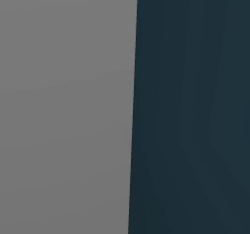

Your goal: Start the toaster. Once the lever pops up, take the bread to the plate on the dining counter.

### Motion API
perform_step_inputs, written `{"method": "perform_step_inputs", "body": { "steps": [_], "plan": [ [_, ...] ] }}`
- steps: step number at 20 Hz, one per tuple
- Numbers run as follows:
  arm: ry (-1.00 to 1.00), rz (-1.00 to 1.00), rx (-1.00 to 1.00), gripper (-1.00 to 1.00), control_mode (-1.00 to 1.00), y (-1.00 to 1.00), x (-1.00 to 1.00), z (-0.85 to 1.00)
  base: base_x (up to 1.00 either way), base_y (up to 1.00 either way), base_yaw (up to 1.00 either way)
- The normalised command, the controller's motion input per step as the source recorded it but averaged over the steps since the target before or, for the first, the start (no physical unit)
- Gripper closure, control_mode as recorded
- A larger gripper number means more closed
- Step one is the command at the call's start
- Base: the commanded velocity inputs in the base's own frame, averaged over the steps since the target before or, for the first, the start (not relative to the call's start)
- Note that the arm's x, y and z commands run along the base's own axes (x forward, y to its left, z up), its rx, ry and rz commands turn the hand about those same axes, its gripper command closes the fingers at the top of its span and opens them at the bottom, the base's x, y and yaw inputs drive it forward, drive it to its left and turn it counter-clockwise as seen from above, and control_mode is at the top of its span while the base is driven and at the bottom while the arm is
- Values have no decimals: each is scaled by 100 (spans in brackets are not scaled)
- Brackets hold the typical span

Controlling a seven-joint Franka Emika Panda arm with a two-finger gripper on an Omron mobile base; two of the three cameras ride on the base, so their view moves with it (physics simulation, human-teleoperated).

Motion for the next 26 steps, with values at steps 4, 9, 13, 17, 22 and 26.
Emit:
{"method": "perform_step_inputs", "body": {
  "steps": [4,9,13,17,22,26],
  "plan": [
    [0,0,0,-100,-100,0,0,0,0,0,0],
    [0,0,0,-100,-100,0,0,0,0,0,0],
    [0,0,0,-100,-100,0,0,0,0,0,0],
    [0,0,0,-100,-100,0,0,0,0,0,0],
    [0,0,0,-100,-100,0,0,0,0,0,0],
    [0,0,0,-100,-100,0,0,0,0,0,0]
  ]
}}
